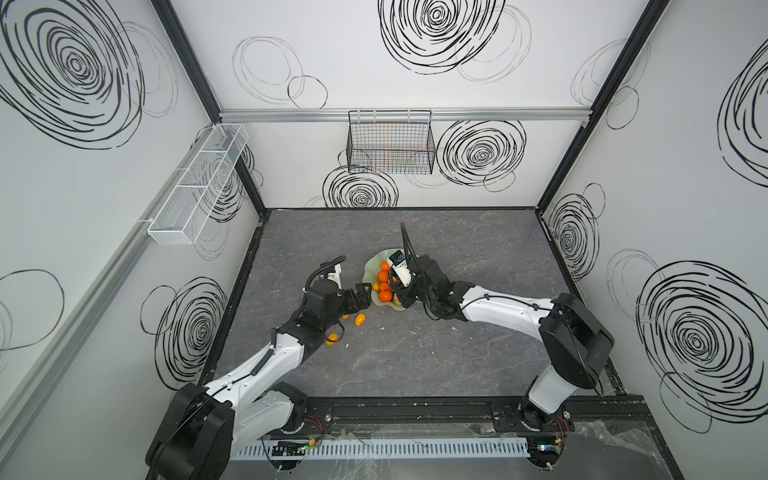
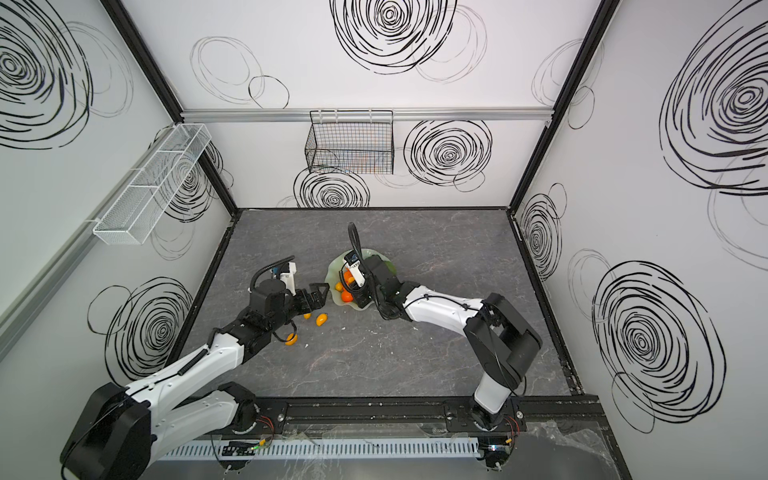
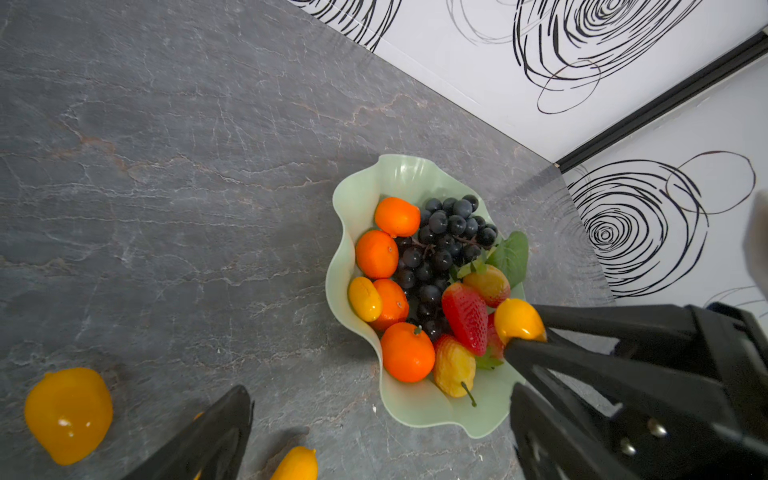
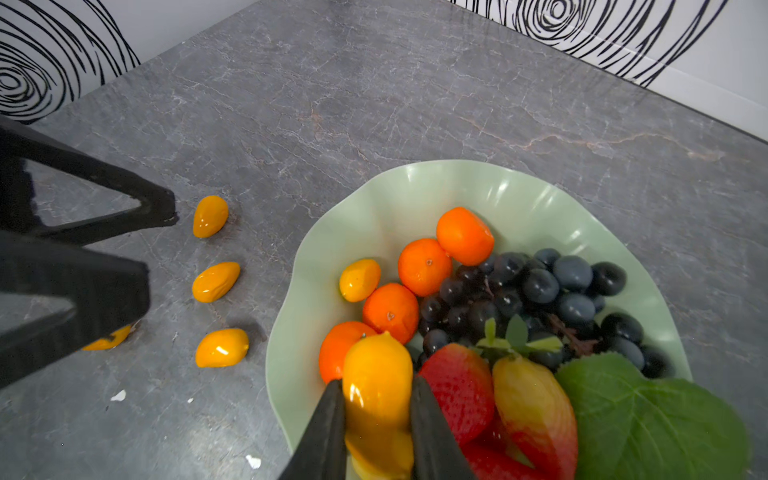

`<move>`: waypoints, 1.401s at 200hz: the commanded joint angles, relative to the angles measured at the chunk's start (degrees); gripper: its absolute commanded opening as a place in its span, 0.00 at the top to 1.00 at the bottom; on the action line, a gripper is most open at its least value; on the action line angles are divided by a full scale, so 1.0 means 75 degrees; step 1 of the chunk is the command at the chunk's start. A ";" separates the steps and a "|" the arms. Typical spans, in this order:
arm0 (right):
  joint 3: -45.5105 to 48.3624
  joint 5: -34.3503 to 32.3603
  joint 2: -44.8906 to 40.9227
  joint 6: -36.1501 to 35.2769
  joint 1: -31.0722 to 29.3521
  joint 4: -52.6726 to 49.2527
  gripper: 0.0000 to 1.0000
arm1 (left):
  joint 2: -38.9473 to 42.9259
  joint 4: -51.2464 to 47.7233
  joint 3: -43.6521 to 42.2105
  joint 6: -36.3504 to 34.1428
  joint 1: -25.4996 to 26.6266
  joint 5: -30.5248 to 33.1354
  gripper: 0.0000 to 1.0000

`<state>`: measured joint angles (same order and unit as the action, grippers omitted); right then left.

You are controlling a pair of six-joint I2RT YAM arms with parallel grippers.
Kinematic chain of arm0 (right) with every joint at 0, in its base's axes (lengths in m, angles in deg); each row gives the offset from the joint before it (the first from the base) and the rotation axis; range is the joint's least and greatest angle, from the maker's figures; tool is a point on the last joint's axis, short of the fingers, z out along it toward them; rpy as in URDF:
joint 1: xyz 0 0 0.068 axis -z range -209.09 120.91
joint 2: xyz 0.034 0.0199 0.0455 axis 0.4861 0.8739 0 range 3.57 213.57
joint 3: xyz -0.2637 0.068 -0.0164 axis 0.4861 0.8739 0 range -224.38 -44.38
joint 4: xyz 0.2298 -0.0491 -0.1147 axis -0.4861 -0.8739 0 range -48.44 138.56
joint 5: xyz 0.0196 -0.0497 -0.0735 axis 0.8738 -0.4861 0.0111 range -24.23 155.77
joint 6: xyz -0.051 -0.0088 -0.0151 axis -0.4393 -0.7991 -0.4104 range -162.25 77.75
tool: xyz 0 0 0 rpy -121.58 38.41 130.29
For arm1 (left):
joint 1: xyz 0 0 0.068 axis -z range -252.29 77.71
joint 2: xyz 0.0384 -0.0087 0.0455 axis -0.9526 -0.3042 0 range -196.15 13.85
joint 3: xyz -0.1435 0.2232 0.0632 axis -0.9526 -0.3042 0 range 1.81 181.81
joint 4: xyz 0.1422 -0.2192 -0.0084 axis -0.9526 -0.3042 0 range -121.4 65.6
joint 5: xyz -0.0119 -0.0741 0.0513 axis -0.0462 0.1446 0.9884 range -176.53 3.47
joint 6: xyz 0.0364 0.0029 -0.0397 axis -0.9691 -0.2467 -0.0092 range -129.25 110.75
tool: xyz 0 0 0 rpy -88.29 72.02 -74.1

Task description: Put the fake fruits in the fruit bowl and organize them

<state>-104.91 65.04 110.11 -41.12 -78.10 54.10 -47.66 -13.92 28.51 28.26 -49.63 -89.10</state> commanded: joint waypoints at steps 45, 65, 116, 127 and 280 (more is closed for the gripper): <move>-0.1433 0.0367 0.1306 -0.0367 0.0066 -0.0825 0.75 | -0.0107 0.0324 0.0233 0.0054 -0.0228 -0.0109 0.00; -0.1603 0.0395 0.1464 -0.0373 0.0083 -0.0943 0.75 | -0.0155 0.0288 0.0203 0.0016 -0.0221 -0.0239 0.00; -0.1585 0.0344 0.1457 -0.0364 0.0125 -0.0938 0.66 | -0.0038 0.0243 -0.0003 0.0025 -0.0220 -0.0271 0.00; -0.1576 0.0332 0.1430 -0.0352 0.0138 -0.0941 0.65 | -0.0015 0.0232 -0.0020 0.0031 -0.0230 -0.0294 0.00; 0.0450 0.0385 -0.1423 -0.0023 -0.0186 -0.0420 0.58 | 0.1090 -0.4336 0.1118 0.0155 0.1730 0.3981 0.08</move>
<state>-105.61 67.29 102.46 -42.85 -77.97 48.13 -40.32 -36.17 35.35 27.50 -38.88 -69.65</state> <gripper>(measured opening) 0.424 0.968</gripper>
